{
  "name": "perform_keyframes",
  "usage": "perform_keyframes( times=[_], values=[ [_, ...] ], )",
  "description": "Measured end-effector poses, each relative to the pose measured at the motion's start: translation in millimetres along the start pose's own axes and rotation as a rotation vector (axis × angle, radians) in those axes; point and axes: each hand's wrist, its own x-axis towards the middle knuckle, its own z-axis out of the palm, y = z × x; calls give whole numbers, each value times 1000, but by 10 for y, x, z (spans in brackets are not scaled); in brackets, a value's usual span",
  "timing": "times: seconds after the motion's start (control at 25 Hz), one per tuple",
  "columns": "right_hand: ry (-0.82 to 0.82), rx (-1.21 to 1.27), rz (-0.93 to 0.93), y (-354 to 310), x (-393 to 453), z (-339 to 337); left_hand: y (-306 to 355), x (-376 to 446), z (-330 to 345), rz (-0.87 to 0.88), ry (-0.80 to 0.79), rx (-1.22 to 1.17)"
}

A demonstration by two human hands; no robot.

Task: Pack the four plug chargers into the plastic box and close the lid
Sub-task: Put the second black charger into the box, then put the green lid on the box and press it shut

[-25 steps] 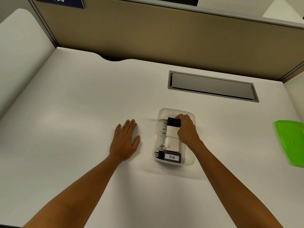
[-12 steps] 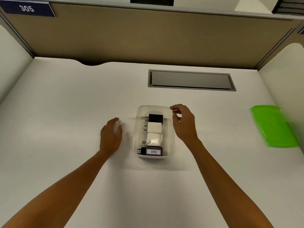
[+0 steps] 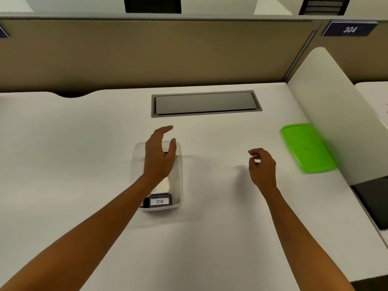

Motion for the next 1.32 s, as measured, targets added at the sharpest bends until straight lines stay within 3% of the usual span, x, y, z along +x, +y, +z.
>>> perform_keyframes(
  times=[0.24, 0.4, 0.92, 1.08, 1.32],
  values=[
    [74, -365, 132, 651, 411, -447, 303, -251, 754, 85, -189, 11],
    [36, -586, 215, 889, 564, -562, 369, -371, 979, 69, -253, 38],
    [59, -837, 92, 699, 331, -319, 284, -521, 840, 26, -262, 17],
    [35, -747, 62, 272, 193, -139, 302, -599, 756, -6, -229, -20],
    [33, -256, 103, -783, -65, -43, 376, -650, 558, -18, -189, -73]
  ],
)
